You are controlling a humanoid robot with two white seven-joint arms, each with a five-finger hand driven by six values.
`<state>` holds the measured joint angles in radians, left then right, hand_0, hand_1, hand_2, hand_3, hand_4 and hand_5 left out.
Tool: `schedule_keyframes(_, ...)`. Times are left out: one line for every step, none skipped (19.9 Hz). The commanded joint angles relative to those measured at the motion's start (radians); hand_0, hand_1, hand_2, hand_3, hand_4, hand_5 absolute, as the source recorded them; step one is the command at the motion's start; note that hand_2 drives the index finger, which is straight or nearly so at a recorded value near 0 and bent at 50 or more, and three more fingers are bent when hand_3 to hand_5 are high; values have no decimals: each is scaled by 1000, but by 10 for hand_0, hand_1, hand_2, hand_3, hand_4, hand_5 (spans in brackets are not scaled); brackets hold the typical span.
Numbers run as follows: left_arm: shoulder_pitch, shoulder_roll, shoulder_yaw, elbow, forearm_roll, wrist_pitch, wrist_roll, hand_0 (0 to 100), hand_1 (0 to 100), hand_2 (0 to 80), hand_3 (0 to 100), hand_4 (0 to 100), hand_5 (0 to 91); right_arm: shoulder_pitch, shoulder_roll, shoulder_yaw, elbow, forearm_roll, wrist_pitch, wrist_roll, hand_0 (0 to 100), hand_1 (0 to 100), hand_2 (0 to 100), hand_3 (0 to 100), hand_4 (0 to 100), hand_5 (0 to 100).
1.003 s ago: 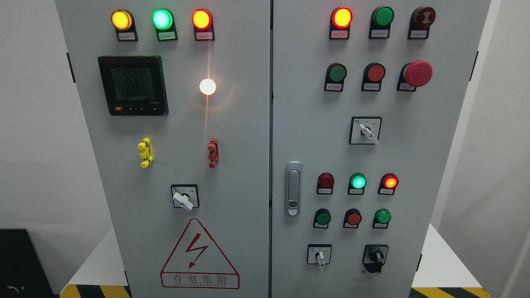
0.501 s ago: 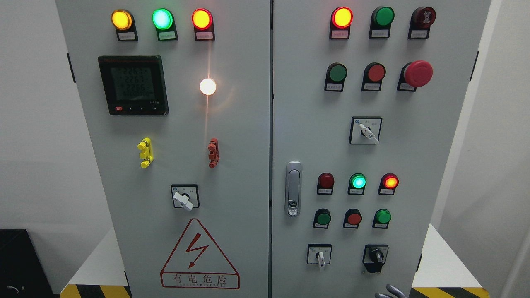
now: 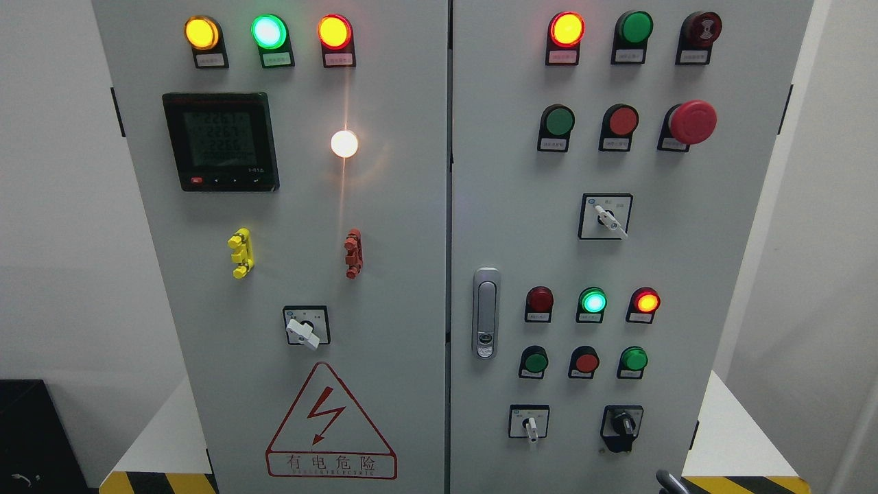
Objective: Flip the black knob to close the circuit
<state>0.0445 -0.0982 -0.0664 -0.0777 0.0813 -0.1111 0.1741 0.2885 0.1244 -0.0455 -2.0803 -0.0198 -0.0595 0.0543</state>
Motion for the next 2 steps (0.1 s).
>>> schedule_keyframes(0,0,0,-1,0,-1,1,120,556,0,0,0,0,32,-6,-13,-14,-26,-22,1,0,0,19,73,47,0)
schedule_keyframes(0,0,0,-1,0,-1,1,120,556,0,0,0,0,40,-8,-13,-14,-26,-22,1,0,0,19,77,49,0)
